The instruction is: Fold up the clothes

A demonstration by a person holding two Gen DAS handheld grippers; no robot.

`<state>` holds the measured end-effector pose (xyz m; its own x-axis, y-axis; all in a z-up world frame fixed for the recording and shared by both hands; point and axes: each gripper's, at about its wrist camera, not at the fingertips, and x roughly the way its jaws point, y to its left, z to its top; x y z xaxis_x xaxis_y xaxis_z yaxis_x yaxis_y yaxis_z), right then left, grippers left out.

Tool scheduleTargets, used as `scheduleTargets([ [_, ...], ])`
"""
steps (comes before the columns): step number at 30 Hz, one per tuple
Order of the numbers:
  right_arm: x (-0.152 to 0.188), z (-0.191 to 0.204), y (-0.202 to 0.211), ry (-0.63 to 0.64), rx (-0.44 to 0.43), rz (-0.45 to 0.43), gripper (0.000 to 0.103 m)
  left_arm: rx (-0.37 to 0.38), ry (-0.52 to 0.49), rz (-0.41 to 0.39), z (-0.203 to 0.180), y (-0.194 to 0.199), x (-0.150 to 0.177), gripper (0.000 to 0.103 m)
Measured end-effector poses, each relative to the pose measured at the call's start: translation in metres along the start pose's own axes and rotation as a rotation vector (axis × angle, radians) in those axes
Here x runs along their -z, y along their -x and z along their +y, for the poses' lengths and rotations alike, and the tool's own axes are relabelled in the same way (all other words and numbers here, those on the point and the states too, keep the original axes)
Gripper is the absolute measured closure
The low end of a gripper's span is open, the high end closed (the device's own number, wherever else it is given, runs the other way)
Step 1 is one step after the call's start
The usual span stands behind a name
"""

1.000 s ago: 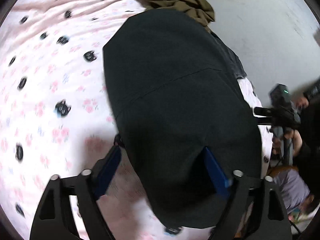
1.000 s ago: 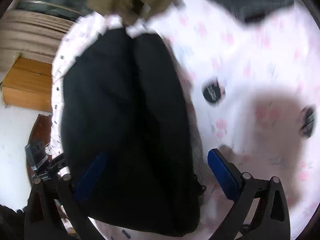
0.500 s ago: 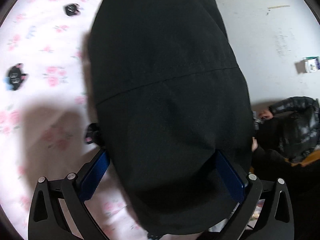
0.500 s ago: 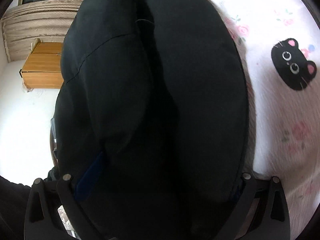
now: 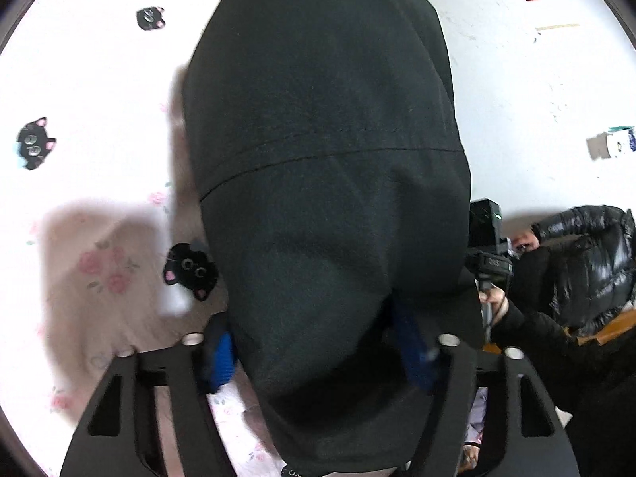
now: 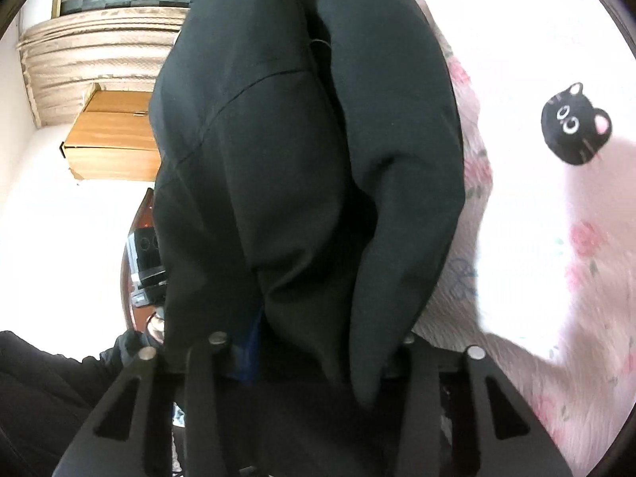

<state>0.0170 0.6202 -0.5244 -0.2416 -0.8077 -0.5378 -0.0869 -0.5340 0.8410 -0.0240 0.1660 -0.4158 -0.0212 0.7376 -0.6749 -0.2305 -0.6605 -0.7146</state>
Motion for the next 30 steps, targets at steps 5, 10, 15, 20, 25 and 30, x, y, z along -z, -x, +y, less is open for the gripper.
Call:
scheduleTargets([
  [5,-0.003,0.023,0.016,0.078,0.065,-0.018,0.069,-0.037,-0.013,-0.029,-0.013,0.005,-0.002,0.065],
  [10,-0.008,0.036,0.01,0.164,0.08,-0.014,0.073,-0.044,-0.005,-0.075,-0.019,0.025,0.009,0.068],
  [15,-0.022,0.086,0.002,0.292,0.082,0.031,0.073,-0.072,0.031,-0.144,-0.016,0.062,0.029,0.069],
  [20,-0.042,0.144,-0.049,0.425,0.061,0.113,0.073,-0.135,0.107,-0.257,0.003,0.119,0.067,0.07],
  [25,-0.021,0.18,-0.132,0.569,-0.015,0.221,0.073,-0.242,0.203,-0.408,0.041,0.203,0.13,0.07],
  [30,0.005,0.243,-0.239,0.713,-0.102,0.334,0.073,-0.372,0.304,-0.537,0.093,0.291,0.204,0.071],
])
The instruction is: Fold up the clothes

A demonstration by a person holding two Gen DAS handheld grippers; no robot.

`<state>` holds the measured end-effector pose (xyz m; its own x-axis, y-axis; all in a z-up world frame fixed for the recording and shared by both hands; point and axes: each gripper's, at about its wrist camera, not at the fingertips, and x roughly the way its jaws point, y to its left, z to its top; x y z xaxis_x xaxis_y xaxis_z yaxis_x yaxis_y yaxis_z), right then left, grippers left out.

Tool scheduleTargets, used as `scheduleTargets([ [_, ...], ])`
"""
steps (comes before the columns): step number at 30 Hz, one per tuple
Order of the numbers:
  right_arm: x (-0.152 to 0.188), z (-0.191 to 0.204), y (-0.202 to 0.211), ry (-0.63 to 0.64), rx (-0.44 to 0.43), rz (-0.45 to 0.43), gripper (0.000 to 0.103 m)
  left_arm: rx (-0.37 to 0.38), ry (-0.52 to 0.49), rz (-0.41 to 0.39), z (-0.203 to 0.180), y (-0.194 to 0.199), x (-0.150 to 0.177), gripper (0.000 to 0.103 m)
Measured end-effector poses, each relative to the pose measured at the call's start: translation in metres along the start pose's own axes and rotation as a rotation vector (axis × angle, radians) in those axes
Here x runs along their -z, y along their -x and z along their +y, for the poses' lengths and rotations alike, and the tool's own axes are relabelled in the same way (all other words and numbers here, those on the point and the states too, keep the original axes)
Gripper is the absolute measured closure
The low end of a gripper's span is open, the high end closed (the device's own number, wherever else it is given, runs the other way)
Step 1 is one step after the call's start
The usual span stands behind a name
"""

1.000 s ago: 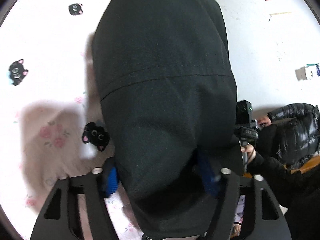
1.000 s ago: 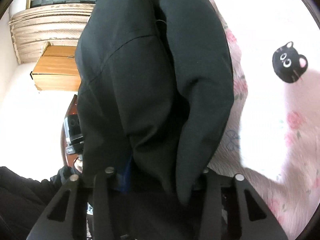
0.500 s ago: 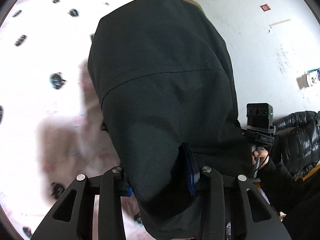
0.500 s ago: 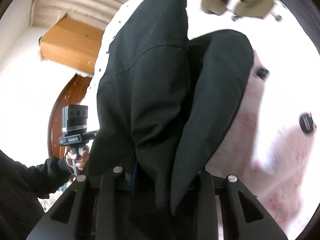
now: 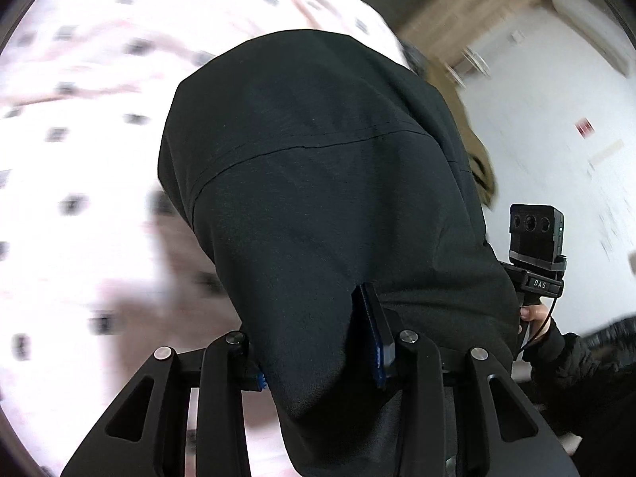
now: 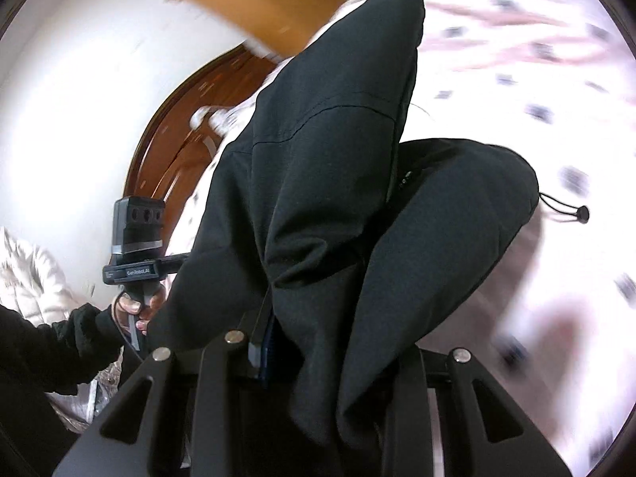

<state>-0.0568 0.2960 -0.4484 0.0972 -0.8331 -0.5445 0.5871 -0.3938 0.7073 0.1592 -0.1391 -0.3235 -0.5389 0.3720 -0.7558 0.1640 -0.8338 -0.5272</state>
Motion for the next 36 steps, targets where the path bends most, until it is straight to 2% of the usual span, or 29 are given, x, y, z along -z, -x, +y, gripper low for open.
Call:
scheduleTargets([
  [5,-0.039,0.033,-0.12,0.102,-0.073,0.075,0.073,-0.135,0.086,-0.082,0.11,0.061,0.001,0.071],
  [8,-0.065,0.046,-0.191,0.129,-0.097,0.121,0.073,-0.178,0.127,-0.099,0.156,0.069,0.015,0.071],
  [11,-0.07,0.041,-0.231,0.139,-0.11,0.148,0.073,-0.179,0.176,-0.108,0.195,0.063,0.038,0.071],
  [16,-0.055,0.022,-0.258,0.127,-0.103,0.199,0.073,-0.144,0.22,-0.118,0.21,0.044,0.077,0.07],
  [20,-0.03,0.009,-0.264,0.1,-0.059,0.261,0.073,-0.151,0.22,-0.104,0.193,0.032,0.1,0.07],
  [23,-0.017,-0.002,-0.264,0.071,-0.023,0.287,0.066,-0.186,0.214,-0.094,0.196,0.021,0.108,0.063],
  [24,-0.016,-0.004,-0.262,0.068,-0.014,0.28,0.058,-0.212,0.218,-0.098,0.192,0.018,0.106,0.056],
  [25,-0.015,-0.005,-0.259,0.067,-0.006,0.271,0.046,-0.241,0.223,-0.103,0.186,0.015,0.103,0.043],
  [26,-0.014,-0.005,-0.256,0.066,0.002,0.261,0.023,-0.283,0.228,-0.111,0.181,0.015,0.103,0.035],
  [27,-0.019,0.003,-0.261,0.068,0.004,0.26,0.011,-0.33,0.232,-0.12,0.176,0.016,0.105,0.027],
  [28,-0.02,0.004,-0.259,0.075,0.008,0.262,0.0,-0.364,0.231,-0.131,0.17,0.018,0.107,0.027],
  [32,-0.031,0.017,-0.238,0.098,0.058,0.253,0.0,-0.534,0.223,-0.172,0.141,0.034,0.116,0.027],
  [34,-0.031,0.038,-0.212,0.115,0.085,0.219,0.0,-0.643,0.231,-0.203,0.12,0.051,0.124,0.027],
  [36,-0.034,0.065,-0.178,0.144,0.145,0.175,0.0,-0.763,0.212,-0.241,0.082,0.072,0.133,0.027],
])
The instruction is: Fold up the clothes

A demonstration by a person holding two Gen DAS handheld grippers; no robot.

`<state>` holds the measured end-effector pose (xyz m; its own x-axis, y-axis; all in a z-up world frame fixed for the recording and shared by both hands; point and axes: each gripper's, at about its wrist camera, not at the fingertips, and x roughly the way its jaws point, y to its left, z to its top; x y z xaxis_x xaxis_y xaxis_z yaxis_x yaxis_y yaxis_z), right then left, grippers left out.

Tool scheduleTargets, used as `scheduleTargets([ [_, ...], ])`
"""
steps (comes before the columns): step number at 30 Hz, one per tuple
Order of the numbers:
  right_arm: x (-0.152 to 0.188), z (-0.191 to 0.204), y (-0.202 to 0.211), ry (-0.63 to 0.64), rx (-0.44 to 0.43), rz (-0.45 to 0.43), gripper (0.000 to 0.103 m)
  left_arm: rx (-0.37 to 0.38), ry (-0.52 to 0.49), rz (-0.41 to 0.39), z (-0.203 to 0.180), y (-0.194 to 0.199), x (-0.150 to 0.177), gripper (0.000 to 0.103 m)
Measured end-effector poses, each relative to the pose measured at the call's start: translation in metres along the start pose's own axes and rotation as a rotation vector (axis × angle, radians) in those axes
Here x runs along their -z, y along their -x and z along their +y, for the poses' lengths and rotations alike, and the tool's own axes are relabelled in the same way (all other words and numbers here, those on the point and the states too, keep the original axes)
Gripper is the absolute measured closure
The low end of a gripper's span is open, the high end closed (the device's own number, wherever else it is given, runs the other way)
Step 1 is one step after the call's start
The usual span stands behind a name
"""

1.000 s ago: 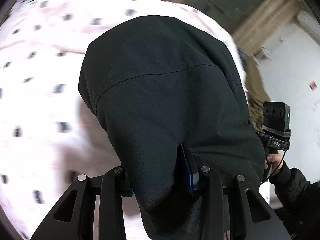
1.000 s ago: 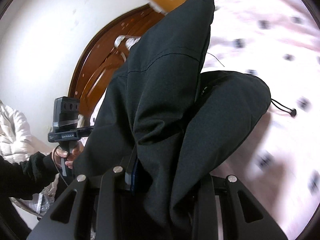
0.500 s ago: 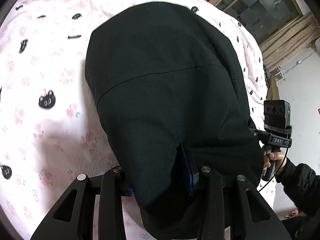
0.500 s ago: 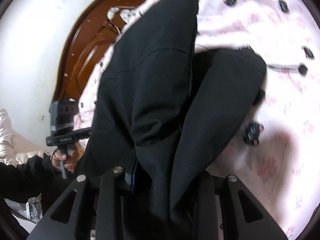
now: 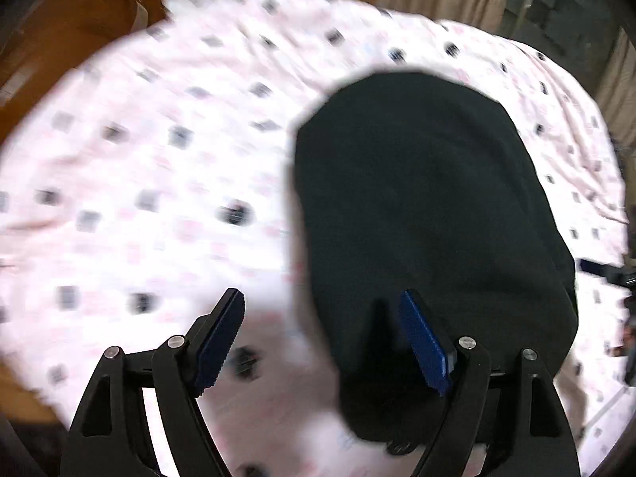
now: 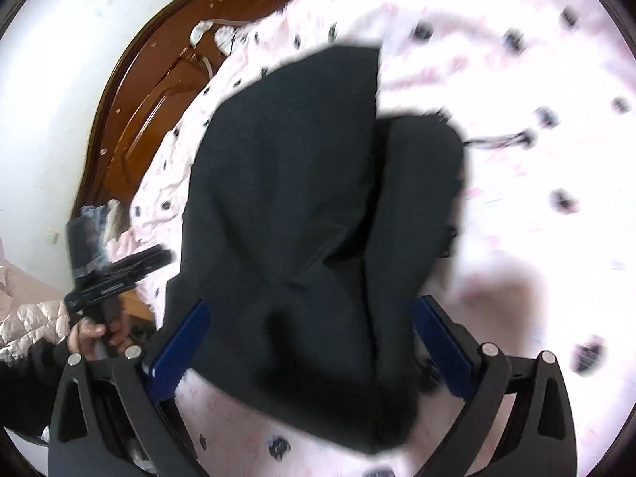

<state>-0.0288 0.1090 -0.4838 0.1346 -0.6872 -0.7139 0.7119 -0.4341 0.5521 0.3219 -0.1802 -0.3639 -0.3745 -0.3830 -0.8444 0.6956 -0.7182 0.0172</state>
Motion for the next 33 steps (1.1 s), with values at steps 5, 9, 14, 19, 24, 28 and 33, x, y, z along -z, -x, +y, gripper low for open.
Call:
scheduleTargets([
  [5,0.028,0.15,0.114,0.223,0.358,-0.056,0.0,-0.191,-0.043,-0.157,-0.06,0.145,0.034,0.027],
  [9,0.074,0.261,0.18,0.264,0.49,-0.11,0.0,-0.159,-0.047,-0.207,-0.112,0.243,0.053,0.016],
  [14,0.109,0.345,0.227,0.221,0.528,-0.191,0.0,-0.08,0.026,-0.199,-0.107,0.318,0.084,0.006],
  [19,0.134,0.388,0.254,0.191,0.493,-0.197,0.0,-0.111,0.076,-0.174,-0.097,0.336,0.113,0.006],
  [24,0.147,0.408,0.267,0.239,0.478,-0.202,0.0,-0.077,0.135,-0.14,-0.086,0.333,0.127,0.006],
  [28,0.15,0.409,0.27,0.236,0.48,-0.21,0.0,-0.053,0.13,-0.134,-0.087,0.332,0.123,0.006],
  [33,0.149,0.406,0.268,0.218,0.5,-0.211,0.0,0.005,0.152,-0.118,-0.084,0.325,0.12,0.006],
])
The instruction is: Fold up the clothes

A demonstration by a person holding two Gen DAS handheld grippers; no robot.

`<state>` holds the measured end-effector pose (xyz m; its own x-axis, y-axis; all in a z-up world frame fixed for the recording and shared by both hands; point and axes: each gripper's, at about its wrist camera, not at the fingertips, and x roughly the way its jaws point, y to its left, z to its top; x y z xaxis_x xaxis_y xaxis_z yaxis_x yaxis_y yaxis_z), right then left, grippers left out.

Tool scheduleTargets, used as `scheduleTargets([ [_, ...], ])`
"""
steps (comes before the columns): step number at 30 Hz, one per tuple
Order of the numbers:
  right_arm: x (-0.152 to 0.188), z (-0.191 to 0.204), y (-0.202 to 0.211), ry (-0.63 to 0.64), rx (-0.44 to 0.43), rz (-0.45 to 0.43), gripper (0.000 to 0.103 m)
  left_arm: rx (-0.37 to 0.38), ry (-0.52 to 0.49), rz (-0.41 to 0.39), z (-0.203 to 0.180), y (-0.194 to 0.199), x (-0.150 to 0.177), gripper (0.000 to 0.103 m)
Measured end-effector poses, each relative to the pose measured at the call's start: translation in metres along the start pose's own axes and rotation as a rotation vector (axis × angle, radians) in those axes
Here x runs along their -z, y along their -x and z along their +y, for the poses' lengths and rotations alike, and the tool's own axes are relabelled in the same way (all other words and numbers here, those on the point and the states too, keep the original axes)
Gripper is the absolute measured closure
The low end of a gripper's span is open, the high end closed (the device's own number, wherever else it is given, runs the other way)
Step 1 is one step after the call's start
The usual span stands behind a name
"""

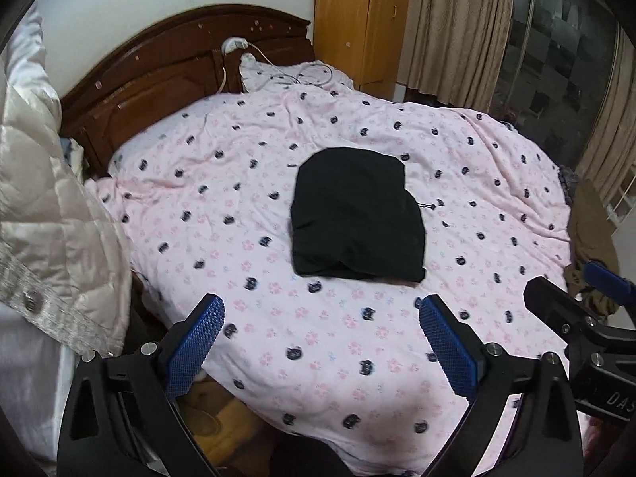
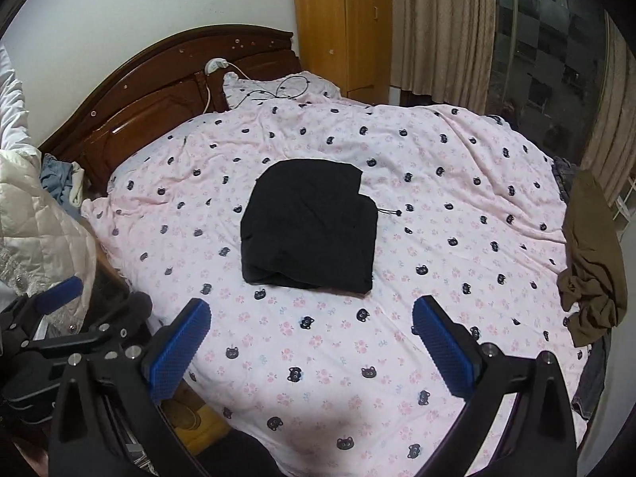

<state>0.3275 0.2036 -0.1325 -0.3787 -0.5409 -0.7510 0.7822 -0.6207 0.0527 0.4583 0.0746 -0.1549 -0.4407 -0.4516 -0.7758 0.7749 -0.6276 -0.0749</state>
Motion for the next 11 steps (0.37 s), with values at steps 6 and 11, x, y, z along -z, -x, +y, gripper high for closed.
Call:
scheduleTargets([
  [6,-0.0022,0.0026,-0.0023,0.0,0.004,-0.001,0.0,0.036,0.02,0.001,0.0051,-0.0057,-0.0019,0.006],
  [11,-0.0047,0.0074,-0.006,0.002,0.005,0.005,0.0,0.037,0.004,-0.006,0.0063,-0.0067,-0.0024,0.007],
])
